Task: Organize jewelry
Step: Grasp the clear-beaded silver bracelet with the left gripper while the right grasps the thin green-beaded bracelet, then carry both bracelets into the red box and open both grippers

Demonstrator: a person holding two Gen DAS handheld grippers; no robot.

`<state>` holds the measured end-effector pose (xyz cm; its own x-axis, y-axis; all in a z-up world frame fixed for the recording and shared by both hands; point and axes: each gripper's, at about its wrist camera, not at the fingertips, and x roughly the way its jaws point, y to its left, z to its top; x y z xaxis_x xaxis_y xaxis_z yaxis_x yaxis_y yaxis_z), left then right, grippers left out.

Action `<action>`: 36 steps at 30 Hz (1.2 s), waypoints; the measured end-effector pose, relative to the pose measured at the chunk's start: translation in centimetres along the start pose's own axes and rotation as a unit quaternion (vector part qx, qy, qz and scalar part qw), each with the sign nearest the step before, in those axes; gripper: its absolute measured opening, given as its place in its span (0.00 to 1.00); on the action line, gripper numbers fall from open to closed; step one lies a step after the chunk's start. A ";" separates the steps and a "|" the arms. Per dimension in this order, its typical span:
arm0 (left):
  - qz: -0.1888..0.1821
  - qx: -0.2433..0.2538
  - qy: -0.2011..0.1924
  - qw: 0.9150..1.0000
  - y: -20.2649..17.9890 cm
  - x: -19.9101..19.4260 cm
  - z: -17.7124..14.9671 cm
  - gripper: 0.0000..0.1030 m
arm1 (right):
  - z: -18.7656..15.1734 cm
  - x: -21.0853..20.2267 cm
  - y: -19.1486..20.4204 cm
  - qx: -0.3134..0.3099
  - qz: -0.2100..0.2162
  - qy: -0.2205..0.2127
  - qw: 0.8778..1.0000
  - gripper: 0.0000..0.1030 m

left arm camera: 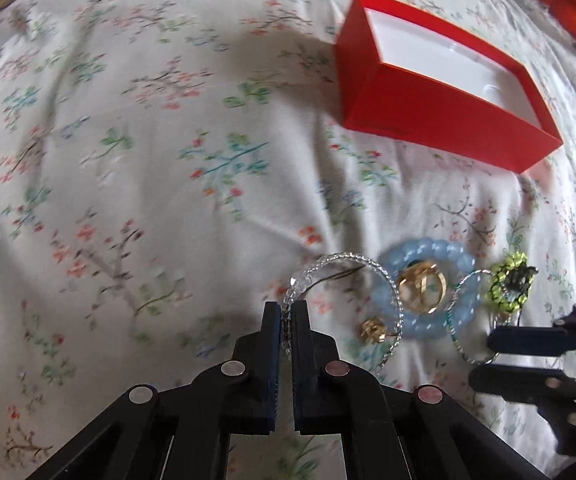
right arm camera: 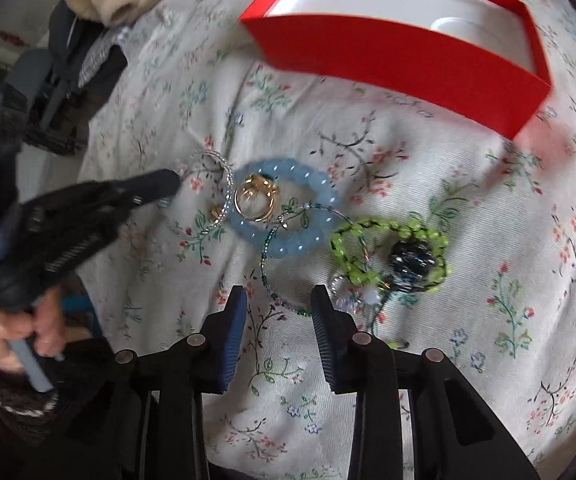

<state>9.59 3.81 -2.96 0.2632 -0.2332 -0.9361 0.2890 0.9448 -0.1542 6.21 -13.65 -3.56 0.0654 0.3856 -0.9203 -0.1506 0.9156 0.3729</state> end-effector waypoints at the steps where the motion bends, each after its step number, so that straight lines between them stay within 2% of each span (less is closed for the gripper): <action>1: 0.001 -0.003 0.000 1.000 0.5 -0.1 -0.2 0.00 | 0.0 0.4 0.5 -0.012 -0.015 0.000 1.000 0.30; 4: 0.006 -0.008 0.008 1.000 1.5 0.1 -0.9 0.00 | 0.2 1.5 1.3 -0.042 -0.054 0.000 0.998 0.24; 5: 0.006 -0.008 0.016 1.000 1.8 0.4 -1.2 0.00 | 0.1 1.9 1.6 -0.057 -0.067 -0.001 0.996 0.20; 7: 0.005 -0.006 0.027 1.000 2.1 0.9 -1.6 0.01 | 0.0 2.1 2.5 -0.088 -0.092 -0.005 0.992 0.06; 9: 0.003 -0.006 0.026 1.000 2.3 0.8 -1.8 0.01 | 0.1 1.8 2.9 -0.101 -0.098 -0.009 0.990 0.03; 23: -0.016 -0.014 -0.076 0.997 1.5 -6.2 -1.5 0.00 | 0.1 -5.3 3.3 -0.094 -0.076 -0.108 0.987 0.03; 27: -0.013 -0.020 -0.101 0.995 0.9 -7.4 -0.5 0.00 | 0.5 -6.7 3.7 -0.086 -0.073 -0.130 0.985 0.03; 36: -0.033 -0.032 -0.141 0.989 -1.3 -8.4 2.8 0.00 | 1.7 -10.2 3.0 -0.057 -0.081 -0.180 0.979 0.03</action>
<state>9.58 3.94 5.96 0.4952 -0.3406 -0.7993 0.2573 0.9362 -0.2396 6.73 -14.66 7.12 0.4372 0.2699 -0.8579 -0.2171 0.9574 0.1906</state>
